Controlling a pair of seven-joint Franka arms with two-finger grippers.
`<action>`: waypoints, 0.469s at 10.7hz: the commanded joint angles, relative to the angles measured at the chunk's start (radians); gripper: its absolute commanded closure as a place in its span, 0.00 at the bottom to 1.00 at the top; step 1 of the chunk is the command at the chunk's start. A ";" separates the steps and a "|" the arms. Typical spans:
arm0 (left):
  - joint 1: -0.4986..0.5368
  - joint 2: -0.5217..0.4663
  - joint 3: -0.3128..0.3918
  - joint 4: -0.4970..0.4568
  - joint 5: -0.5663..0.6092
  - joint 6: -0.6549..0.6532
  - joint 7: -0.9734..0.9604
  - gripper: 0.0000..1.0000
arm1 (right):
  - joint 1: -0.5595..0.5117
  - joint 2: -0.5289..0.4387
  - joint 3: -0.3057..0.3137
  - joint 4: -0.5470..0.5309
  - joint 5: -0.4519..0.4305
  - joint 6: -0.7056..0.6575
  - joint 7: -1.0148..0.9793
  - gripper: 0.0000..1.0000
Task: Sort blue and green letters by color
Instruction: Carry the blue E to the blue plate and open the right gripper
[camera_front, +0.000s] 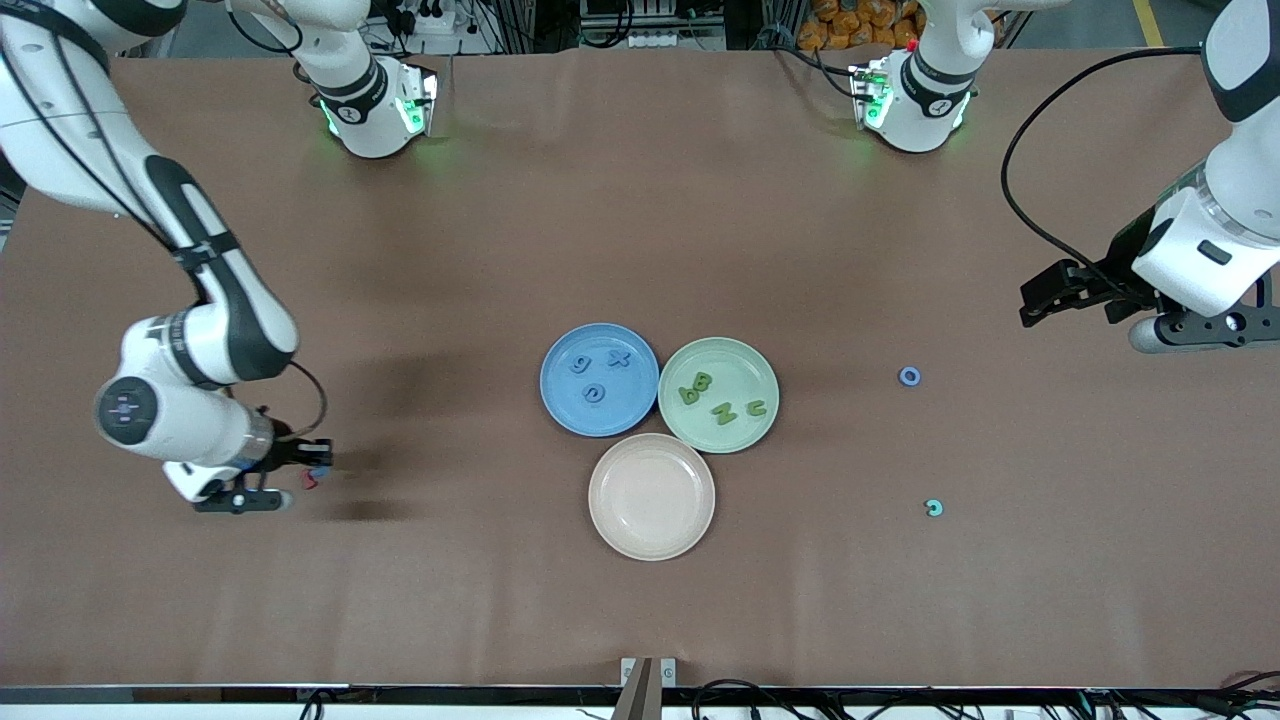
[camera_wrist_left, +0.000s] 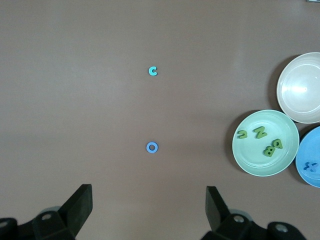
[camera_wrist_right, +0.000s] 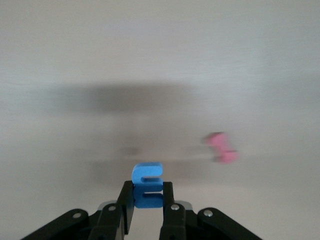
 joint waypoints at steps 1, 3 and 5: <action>0.004 -0.023 -0.005 -0.019 -0.005 -0.009 0.024 0.00 | 0.135 0.001 -0.004 0.010 0.073 -0.022 0.228 1.00; -0.001 -0.020 -0.004 -0.022 -0.005 -0.008 0.024 0.00 | 0.248 -0.003 -0.006 0.013 0.244 -0.045 0.369 1.00; 0.004 -0.023 -0.004 -0.028 -0.005 -0.008 0.024 0.00 | 0.365 -0.003 -0.004 0.034 0.282 -0.034 0.587 1.00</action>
